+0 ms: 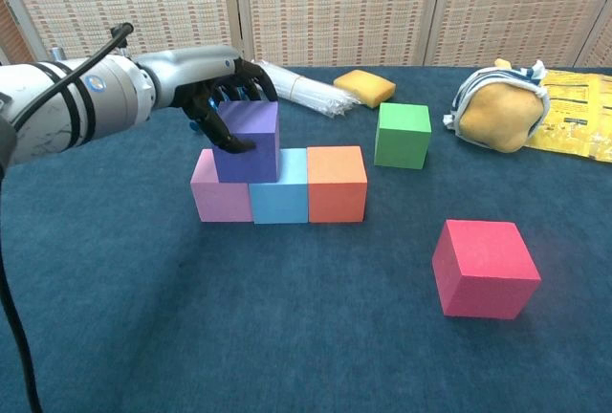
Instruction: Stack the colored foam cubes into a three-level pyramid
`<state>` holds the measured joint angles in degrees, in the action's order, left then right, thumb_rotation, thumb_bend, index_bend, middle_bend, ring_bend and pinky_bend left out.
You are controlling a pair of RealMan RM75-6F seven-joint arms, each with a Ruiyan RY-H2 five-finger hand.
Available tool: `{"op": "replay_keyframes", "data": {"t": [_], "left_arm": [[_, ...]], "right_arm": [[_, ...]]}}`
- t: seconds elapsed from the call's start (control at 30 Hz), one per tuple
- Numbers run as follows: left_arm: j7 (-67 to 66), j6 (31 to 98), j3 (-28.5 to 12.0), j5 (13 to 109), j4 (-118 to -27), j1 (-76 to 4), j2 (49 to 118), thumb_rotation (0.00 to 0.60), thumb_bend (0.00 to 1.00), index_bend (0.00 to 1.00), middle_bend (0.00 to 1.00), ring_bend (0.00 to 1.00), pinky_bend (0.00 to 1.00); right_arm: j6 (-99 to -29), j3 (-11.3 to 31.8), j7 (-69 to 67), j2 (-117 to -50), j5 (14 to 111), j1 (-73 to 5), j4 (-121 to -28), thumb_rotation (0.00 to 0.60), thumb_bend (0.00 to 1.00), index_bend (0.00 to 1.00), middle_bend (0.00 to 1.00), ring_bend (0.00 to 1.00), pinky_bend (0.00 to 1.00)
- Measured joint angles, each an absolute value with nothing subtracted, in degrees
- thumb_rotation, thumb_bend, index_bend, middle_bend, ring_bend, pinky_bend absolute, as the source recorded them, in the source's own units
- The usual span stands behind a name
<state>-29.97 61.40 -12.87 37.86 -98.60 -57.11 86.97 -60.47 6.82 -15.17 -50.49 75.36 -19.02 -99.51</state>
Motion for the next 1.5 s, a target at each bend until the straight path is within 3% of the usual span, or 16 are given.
{"op": "replay_keyframes", "data": {"t": [0.3, 0.57, 0.8, 1.07, 1.27, 1.5], "left_arm": [[-30.63, 61.52, -12.66, 38.24, -99.53, -56.81, 86.61, 0.600, 0.34, 0.09, 0.15, 0.12, 0.23], [-30.66, 61.52, -12.41, 38.67, -101.57, -56.31, 85.84, 0.600, 0.34, 0.00, 0.00, 0.00, 0.14], [-30.17, 61.96, -11.76, 41.01, -104.61, -55.09, 83.19, 0.600, 0.34, 0.00, 0.00, 0.00, 0.08], [-26.64, 66.93, -9.29, 50.93, -106.37, -49.47, 78.29, 0.600, 0.34, 0.00, 0.00, 0.00, 0.08], [-20.48, 69.84, -7.24, 56.81, -103.60, -43.99, 76.34, 0.600, 0.34, 0.00, 0.01, 0.00, 0.11], [-15.55, 72.80, -5.00, 63.00, -98.75, -38.87, 75.83, 0.600, 0.34, 0.06, 0.08, 0.02, 0.11]], "right_arm": [[-60.24, 6.90, -15.28, -50.57, 75.34, -19.19, -99.45, 0.600, 0.24, 0.00, 0.10, 0.09, 0.21], [-60.28, 6.89, -15.54, -50.62, 75.45, -19.16, -99.35, 0.600, 0.24, 0.00, 0.10, 0.09, 0.21], [-60.62, 6.97, -16.20, -50.44, 75.72, -19.01, -99.26, 0.600, 0.24, 0.00, 0.10, 0.09, 0.21], [-57.99, 7.05, -15.83, -50.76, 75.85, -20.65, -98.94, 0.600, 0.24, 0.00, 0.10, 0.09, 0.23], [-52.82, 8.17, -13.43, -53.35, 75.36, -25.54, -98.89, 0.600, 0.24, 0.00, 0.15, 0.10, 0.29], [-43.46, 10.61, -9.63, -60.15, 70.55, -34.51, -97.43, 0.600, 0.24, 0.05, 0.16, 0.11, 0.31]]}}
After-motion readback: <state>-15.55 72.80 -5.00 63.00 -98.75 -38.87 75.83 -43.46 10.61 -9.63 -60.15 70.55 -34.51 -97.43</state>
